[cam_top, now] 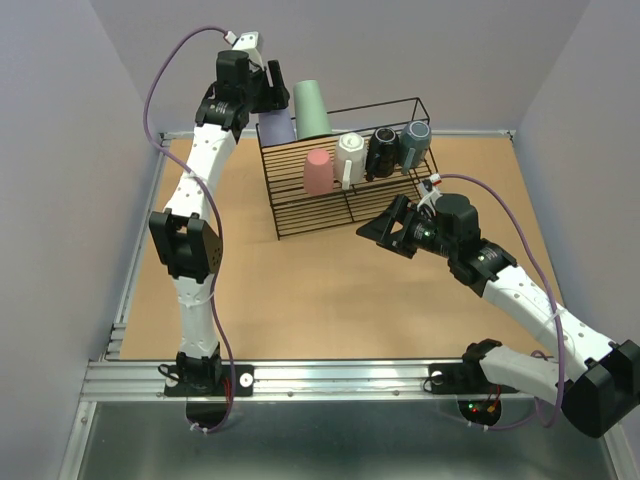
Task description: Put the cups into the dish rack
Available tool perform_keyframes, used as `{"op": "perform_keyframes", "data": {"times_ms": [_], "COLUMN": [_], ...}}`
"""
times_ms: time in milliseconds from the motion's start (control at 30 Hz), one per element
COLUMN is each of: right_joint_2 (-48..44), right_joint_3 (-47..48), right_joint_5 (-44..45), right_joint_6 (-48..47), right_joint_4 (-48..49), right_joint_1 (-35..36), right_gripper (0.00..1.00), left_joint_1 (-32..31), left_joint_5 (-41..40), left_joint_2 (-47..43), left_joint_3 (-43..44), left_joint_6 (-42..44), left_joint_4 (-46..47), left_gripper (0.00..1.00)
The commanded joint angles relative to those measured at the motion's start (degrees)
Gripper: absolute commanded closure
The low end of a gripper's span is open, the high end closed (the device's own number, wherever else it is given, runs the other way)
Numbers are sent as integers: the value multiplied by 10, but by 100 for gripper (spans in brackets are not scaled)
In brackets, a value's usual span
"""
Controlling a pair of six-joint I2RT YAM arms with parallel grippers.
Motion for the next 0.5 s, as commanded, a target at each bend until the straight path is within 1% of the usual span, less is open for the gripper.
{"op": "perform_keyframes", "data": {"times_ms": [0,100,267,300,333,367,467], "right_joint_2": [-8,-12,-15,-15,-15,-17,-20], "right_joint_3": [31,27,26,24,24,22,19], "right_joint_5": [2,3,3,3,3,3,5], "right_joint_6": [-1,1,3,4,6,6,8], "right_joint_4": [13,13,14,13,14,13,13], "right_joint_1": [2,2,2,2,3,2,2], "right_gripper": [9,9,10,10,9,9,10], "left_joint_1": [-2,-3,-3,-3,-2,-2,-3], "left_joint_5": [8,10,11,11,10,10,8], "left_joint_2": [-33,-39,-50,-53,-53,-54,-61], "left_joint_3": [-24,-31,-49,-53,-54,-58,-64], "left_joint_6": [9,7,4,3,3,3,3], "left_joint_4": [-30,-29,-26,-25,-25,-25,-24], "left_gripper": [47,46,40,36,25,22,18]}}
